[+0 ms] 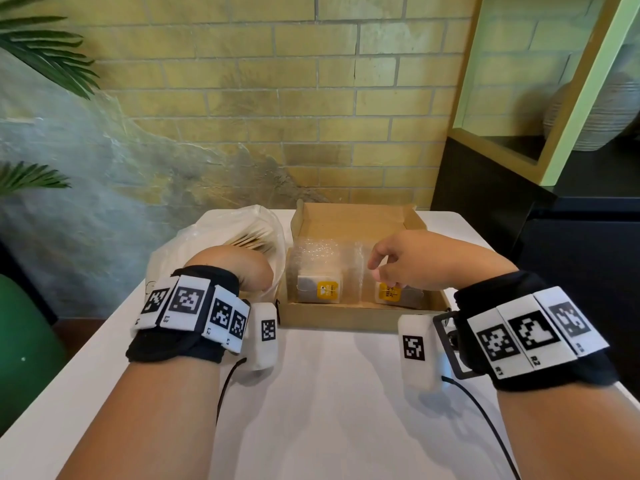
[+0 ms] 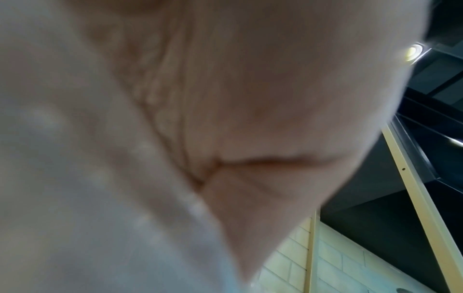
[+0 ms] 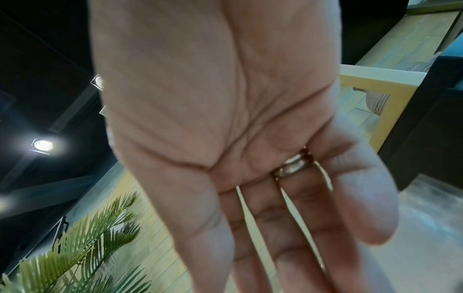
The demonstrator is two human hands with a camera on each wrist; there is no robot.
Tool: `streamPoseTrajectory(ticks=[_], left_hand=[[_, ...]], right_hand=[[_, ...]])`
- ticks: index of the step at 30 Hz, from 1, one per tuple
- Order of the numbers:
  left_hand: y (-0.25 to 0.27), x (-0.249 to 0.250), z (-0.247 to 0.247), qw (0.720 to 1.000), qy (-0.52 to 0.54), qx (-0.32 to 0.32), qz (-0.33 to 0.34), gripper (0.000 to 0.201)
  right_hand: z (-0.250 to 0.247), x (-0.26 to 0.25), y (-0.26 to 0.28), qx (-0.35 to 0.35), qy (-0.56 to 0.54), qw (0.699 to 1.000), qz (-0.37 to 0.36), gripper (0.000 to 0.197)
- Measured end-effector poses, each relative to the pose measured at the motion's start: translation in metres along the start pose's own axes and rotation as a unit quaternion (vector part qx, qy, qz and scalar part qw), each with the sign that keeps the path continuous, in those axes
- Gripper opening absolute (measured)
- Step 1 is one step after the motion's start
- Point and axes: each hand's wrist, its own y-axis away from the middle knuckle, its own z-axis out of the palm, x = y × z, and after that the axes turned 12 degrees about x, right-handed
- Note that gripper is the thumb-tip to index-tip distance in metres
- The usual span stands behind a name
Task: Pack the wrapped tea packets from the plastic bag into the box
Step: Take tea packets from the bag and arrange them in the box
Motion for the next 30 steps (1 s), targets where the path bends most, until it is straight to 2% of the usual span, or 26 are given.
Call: streamPoseTrajectory(ticks=[4,8,10,12,15,17,21,24,27,30], left_hand=[[0.008,0.001,-0.006,0.999,0.040,0.028,-0.006,0.037],[0.020,0.003,-0.025,0.990,0.079,0.117,0.013,0.030],[0.025,0.000,-0.034,0.977,0.165,0.136,-0.002,0.025],[0.027,-0.006,-0.038,0.951,0.249,0.185,0.003,0.018],[0.026,-0.010,-0.036,0.917,0.317,0.243,0.018,0.029],[0.027,-0.008,-0.037,0.895,0.357,0.263,0.041,0.029],[0.028,-0.001,-0.039,0.838,0.461,0.276,0.095,0.030],[0.034,0.013,-0.039,0.785,0.537,0.274,0.142,0.032],[0.041,0.031,-0.035,0.745,0.583,0.258,0.197,0.036],[0.046,0.044,-0.031,0.724,0.608,0.237,0.224,0.041]], right_hand=[[0.001,0.002,0.000,0.000,-0.004,1.000,0.003,0.021],[-0.001,0.002,-0.002,0.020,-0.005,1.000,-0.008,0.022],[-0.001,0.001,-0.002,0.033,-0.012,0.999,-0.013,0.021],[-0.001,0.000,-0.003,0.043,-0.026,0.999,-0.021,0.021],[0.000,-0.002,-0.002,0.059,-0.046,0.997,-0.024,0.020],[-0.002,-0.003,-0.001,0.069,-0.064,0.995,-0.024,0.019],[-0.003,-0.006,-0.001,0.112,-0.136,0.984,-0.017,0.022],[-0.001,-0.010,-0.003,0.144,-0.216,0.966,-0.009,0.044],[0.000,-0.013,-0.004,0.121,-0.293,0.948,-0.013,0.065],[0.001,-0.016,-0.001,0.101,-0.357,0.928,-0.032,0.056]])
